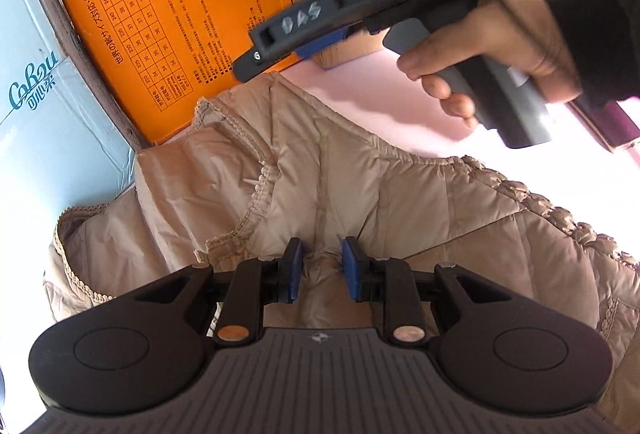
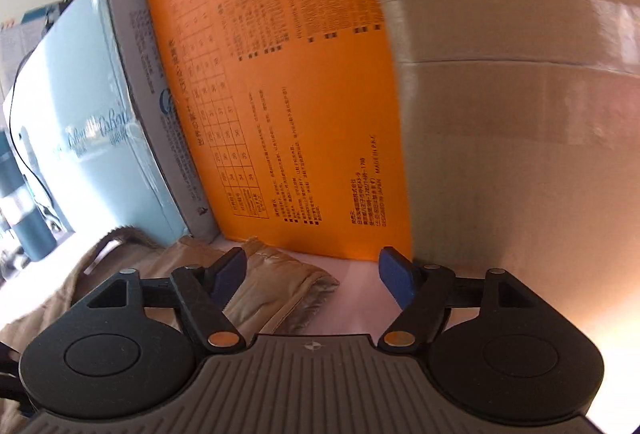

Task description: Fold clothes

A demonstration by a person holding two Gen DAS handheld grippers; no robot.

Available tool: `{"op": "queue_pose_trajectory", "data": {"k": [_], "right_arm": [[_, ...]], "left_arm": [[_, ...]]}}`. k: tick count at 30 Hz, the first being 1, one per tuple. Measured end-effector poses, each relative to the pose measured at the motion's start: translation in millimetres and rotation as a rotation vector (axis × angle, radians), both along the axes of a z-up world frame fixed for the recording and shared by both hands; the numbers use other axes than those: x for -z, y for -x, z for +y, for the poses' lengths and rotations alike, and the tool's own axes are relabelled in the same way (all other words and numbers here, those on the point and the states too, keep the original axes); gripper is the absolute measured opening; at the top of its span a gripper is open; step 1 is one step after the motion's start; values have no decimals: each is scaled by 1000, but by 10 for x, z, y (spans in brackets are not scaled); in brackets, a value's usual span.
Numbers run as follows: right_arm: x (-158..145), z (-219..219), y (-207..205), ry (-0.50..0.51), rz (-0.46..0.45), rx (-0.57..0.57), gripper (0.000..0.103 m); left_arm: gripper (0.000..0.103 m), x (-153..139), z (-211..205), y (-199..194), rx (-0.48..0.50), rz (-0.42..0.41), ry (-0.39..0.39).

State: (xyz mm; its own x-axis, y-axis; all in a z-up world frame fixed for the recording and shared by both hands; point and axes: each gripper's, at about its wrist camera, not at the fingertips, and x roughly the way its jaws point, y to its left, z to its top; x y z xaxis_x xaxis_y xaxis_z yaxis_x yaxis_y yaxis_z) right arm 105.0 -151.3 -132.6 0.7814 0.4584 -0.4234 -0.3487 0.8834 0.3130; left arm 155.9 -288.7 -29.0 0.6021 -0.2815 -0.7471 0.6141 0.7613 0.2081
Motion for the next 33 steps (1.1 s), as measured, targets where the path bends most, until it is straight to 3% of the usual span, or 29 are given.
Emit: {"op": "queue_pose_trajectory", "data": {"k": [2,5,8,15,18,20,22,23,25,28,30,33], "right_arm": [[32,-57,-39,-93,75,-57,80],[118,17,-111,-144,136,-127,80],[158,132,-171,-183,98,-192,82],[8,459,-140,62,-116,-157,81],[-44,431,-86,97,-142,-107,76],[-42,410,-71,129,-136,-84,63],[-28,392,-77,144,-107,-76,62],[-15,382,-104,122,-66,-87,74],[-11,338,-123,72,8,-86,85],[-90,170,-2,-31,74,4,85],[-143,48,102,-102,115,65,86],[-237,-229,531,-213,148,158,87]], "left_arm": [[20,14,3,10,1,-5,-2],[21,21,2,24,1,-8,-4],[21,22,-1,30,2,-10,-6],[21,5,-8,48,-10,-4,17],[21,13,-33,71,-4,-9,20],[21,23,-53,94,4,-20,5],[21,29,-52,105,5,-22,1],[22,27,-44,100,2,-16,6],[25,3,-11,58,-11,7,26],[38,-23,33,-12,-45,31,37],[53,-56,59,-46,-78,38,22],[52,-174,145,7,-120,42,34]]}}
